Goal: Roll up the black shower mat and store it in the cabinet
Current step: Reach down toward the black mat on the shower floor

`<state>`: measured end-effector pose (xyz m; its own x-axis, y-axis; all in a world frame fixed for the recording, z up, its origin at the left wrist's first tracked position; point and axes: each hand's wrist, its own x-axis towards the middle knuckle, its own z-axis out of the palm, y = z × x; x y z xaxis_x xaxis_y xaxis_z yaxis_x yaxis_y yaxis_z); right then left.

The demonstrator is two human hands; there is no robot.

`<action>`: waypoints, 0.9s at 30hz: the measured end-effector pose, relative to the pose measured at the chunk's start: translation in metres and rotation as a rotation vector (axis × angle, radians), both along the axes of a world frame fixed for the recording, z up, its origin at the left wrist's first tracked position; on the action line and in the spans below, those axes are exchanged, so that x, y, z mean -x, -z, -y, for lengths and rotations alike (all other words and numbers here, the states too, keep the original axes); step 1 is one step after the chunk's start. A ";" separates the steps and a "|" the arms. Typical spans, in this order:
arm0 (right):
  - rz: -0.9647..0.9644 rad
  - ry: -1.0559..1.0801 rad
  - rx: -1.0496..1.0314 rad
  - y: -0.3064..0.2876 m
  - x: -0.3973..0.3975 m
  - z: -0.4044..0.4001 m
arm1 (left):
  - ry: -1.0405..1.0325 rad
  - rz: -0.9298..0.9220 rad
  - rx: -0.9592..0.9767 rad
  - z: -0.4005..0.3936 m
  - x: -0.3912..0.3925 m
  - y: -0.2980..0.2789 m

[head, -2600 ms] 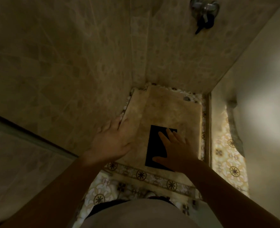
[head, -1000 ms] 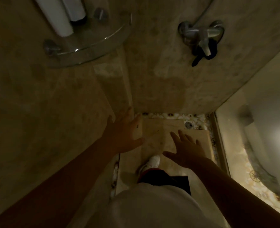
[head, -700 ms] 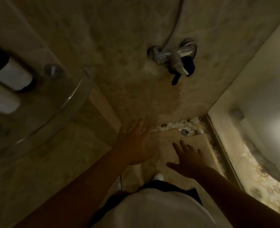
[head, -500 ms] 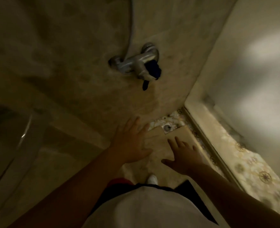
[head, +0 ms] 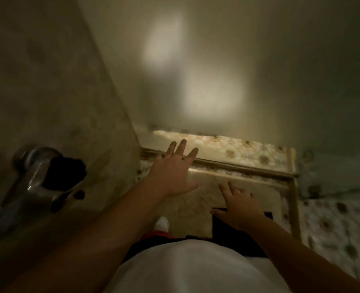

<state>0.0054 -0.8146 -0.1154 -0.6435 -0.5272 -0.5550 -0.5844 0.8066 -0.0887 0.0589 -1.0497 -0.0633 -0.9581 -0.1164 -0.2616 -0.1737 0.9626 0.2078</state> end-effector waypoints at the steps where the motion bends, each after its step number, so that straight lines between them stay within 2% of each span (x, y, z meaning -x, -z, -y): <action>1: -0.011 0.066 0.009 -0.002 -0.004 -0.005 | 0.068 0.000 0.004 0.002 0.010 -0.001; 7: -0.006 0.402 0.000 -0.003 -0.040 -0.041 | 0.421 0.069 -0.029 -0.018 0.054 -0.001; 15: 0.029 0.868 0.030 0.010 -0.093 -0.105 | 0.885 0.099 0.037 -0.113 0.099 0.009; 20: 0.044 1.093 0.063 0.026 -0.119 -0.137 | 1.089 0.086 0.126 -0.167 0.113 0.012; 27: 0.047 1.281 0.112 0.041 -0.139 -0.154 | 1.291 0.095 0.218 -0.220 0.126 0.014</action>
<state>0.1447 -0.6604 -0.1567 -0.7039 0.4044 -0.5840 0.6034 0.7741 -0.1912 -0.0669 -0.8301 -0.0770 -0.3895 0.8163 -0.4265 0.8868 0.4574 0.0655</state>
